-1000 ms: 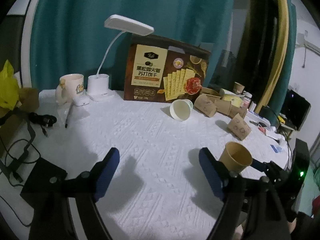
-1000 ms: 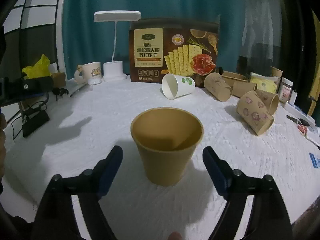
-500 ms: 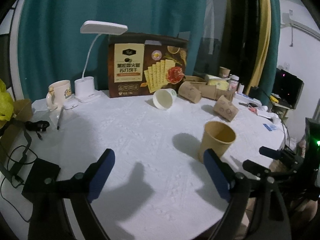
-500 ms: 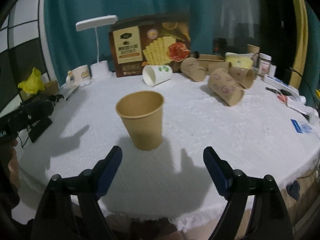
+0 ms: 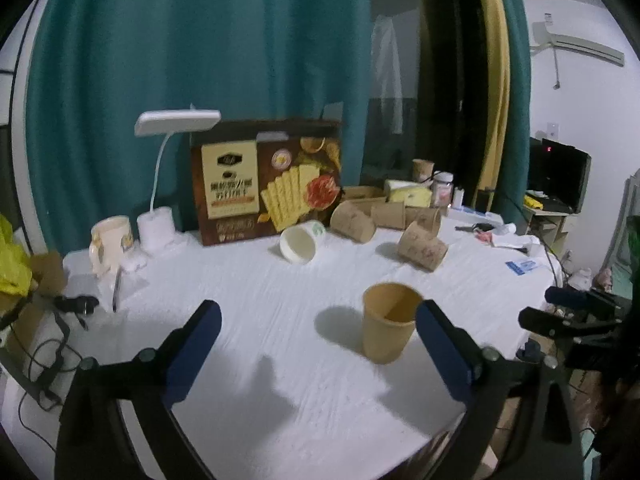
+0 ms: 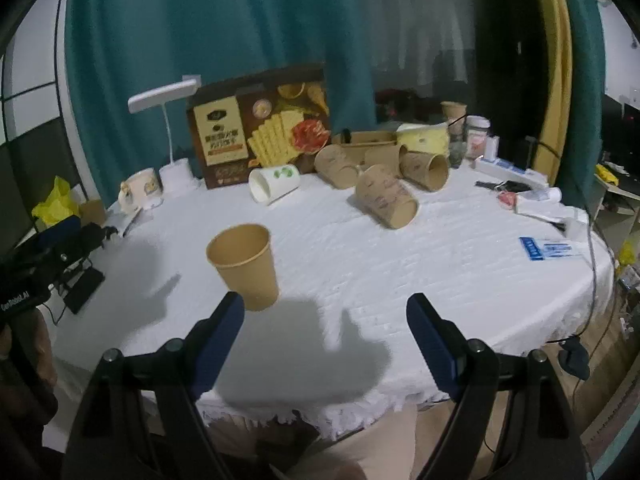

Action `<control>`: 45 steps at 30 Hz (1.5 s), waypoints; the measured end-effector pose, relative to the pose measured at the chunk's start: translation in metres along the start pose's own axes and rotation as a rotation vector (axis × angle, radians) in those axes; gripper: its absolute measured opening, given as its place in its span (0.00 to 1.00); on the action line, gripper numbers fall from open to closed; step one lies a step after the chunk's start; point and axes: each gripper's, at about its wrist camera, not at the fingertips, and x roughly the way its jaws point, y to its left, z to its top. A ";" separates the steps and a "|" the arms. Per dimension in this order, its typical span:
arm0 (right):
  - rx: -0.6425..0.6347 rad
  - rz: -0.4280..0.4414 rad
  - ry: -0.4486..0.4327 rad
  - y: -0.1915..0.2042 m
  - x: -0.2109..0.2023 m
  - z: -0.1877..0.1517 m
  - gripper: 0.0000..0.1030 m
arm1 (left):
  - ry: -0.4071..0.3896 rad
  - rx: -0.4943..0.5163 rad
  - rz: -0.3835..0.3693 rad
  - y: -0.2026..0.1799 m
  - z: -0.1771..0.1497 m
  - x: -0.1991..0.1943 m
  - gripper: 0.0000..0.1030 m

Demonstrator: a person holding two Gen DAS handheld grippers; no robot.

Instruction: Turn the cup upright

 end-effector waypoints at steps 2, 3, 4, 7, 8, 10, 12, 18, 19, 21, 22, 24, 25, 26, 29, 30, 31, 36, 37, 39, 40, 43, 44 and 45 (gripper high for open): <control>0.005 -0.014 -0.018 -0.005 -0.011 0.005 0.79 | -0.009 0.006 -0.020 -0.004 0.006 -0.003 0.95; 0.007 -0.022 -0.030 -0.008 -0.017 0.007 0.79 | -0.012 0.009 -0.025 -0.007 0.009 -0.004 0.95; 0.008 -0.028 -0.042 -0.010 -0.022 0.009 0.79 | -0.019 0.014 -0.029 -0.009 0.012 -0.007 0.95; 0.003 -0.054 -0.083 -0.017 -0.038 0.018 0.79 | -0.039 0.028 -0.052 -0.017 0.021 -0.012 0.95; 0.000 -0.066 -0.099 -0.020 -0.044 0.020 0.79 | -0.046 0.033 -0.059 -0.019 0.023 -0.014 0.95; -0.002 -0.080 -0.127 -0.023 -0.055 0.024 0.79 | -0.068 0.037 -0.077 -0.022 0.027 -0.019 0.95; -0.004 -0.092 -0.157 -0.026 -0.065 0.028 0.79 | -0.089 0.046 -0.081 -0.026 0.031 -0.023 0.95; -0.029 -0.117 -0.264 -0.024 -0.097 0.035 0.79 | -0.141 0.101 -0.034 -0.035 0.039 -0.034 0.95; -0.030 -0.120 -0.292 -0.022 -0.102 0.036 0.79 | -0.145 0.096 -0.034 -0.034 0.040 -0.036 0.96; -0.029 -0.120 -0.336 -0.018 -0.111 0.037 0.80 | -0.152 0.077 -0.036 -0.031 0.042 -0.038 0.96; -0.025 -0.112 -0.354 -0.016 -0.114 0.038 0.80 | -0.155 0.060 -0.034 -0.027 0.043 -0.039 0.96; -0.025 -0.099 -0.365 -0.011 -0.115 0.039 0.81 | -0.159 0.044 -0.031 -0.021 0.044 -0.040 0.96; -0.030 -0.092 -0.364 -0.009 -0.115 0.039 0.81 | -0.160 0.035 -0.028 -0.018 0.044 -0.040 0.96; -0.034 -0.088 -0.360 -0.007 -0.114 0.040 0.81 | -0.161 0.032 -0.026 -0.017 0.044 -0.040 0.96; -0.041 -0.079 -0.337 -0.003 -0.107 0.041 0.81 | -0.158 0.019 -0.024 -0.011 0.041 -0.039 0.96; -0.041 -0.075 -0.328 -0.002 -0.104 0.041 0.81 | -0.158 0.016 -0.023 -0.011 0.040 -0.040 0.96; -0.037 -0.069 -0.321 -0.001 -0.102 0.041 0.81 | -0.158 0.013 -0.022 -0.009 0.039 -0.040 0.96; -0.040 -0.064 -0.315 0.005 -0.099 0.042 0.81 | -0.161 0.000 -0.023 -0.004 0.037 -0.040 0.96; -0.040 -0.063 -0.314 0.005 -0.098 0.042 0.81 | -0.162 -0.002 -0.022 -0.002 0.036 -0.040 0.96; -0.041 -0.062 -0.311 0.006 -0.096 0.043 0.81 | -0.162 -0.002 -0.018 -0.001 0.036 -0.039 0.96; -0.042 -0.061 -0.309 0.007 -0.095 0.043 0.81 | -0.163 -0.003 -0.016 0.000 0.036 -0.039 0.96; -0.043 -0.059 -0.304 0.008 -0.093 0.043 0.81 | -0.160 -0.007 -0.016 0.001 0.036 -0.038 0.96; -0.044 -0.060 -0.303 0.008 -0.093 0.043 0.81 | -0.161 -0.006 -0.016 0.001 0.036 -0.038 0.96; -0.044 -0.059 -0.302 0.009 -0.092 0.043 0.82 | -0.161 -0.006 -0.015 0.001 0.036 -0.038 0.96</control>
